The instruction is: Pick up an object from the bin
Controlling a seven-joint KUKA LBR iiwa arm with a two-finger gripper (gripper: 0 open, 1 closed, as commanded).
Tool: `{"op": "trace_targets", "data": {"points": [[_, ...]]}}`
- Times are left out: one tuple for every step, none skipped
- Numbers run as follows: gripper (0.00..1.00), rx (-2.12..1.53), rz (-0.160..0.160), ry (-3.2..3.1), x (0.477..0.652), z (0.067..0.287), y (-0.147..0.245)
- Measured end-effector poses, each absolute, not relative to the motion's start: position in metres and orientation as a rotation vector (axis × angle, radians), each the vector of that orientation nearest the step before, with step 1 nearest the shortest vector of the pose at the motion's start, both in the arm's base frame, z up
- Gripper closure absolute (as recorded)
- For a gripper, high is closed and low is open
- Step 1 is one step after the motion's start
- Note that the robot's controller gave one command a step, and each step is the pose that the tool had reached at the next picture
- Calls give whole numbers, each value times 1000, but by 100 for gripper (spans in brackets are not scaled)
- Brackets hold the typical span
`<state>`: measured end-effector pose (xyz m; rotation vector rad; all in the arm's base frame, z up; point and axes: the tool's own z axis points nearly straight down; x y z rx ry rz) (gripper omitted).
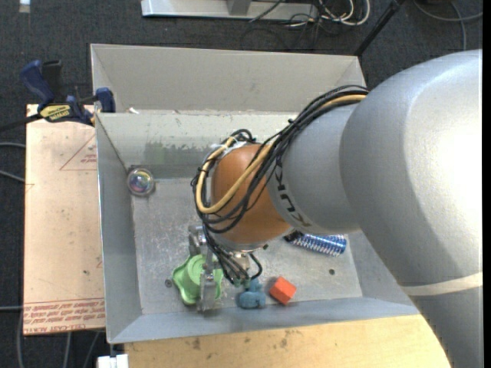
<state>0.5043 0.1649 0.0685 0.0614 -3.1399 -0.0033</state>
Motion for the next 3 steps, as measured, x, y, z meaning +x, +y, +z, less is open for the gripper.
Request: {"op": "trace_targets", "data": {"points": [[100,71,-5,-3144,506,74,168],[100,-56,-1,-3150,517,157,110],[100,-55,-5,-3150,520,220,116]]}}
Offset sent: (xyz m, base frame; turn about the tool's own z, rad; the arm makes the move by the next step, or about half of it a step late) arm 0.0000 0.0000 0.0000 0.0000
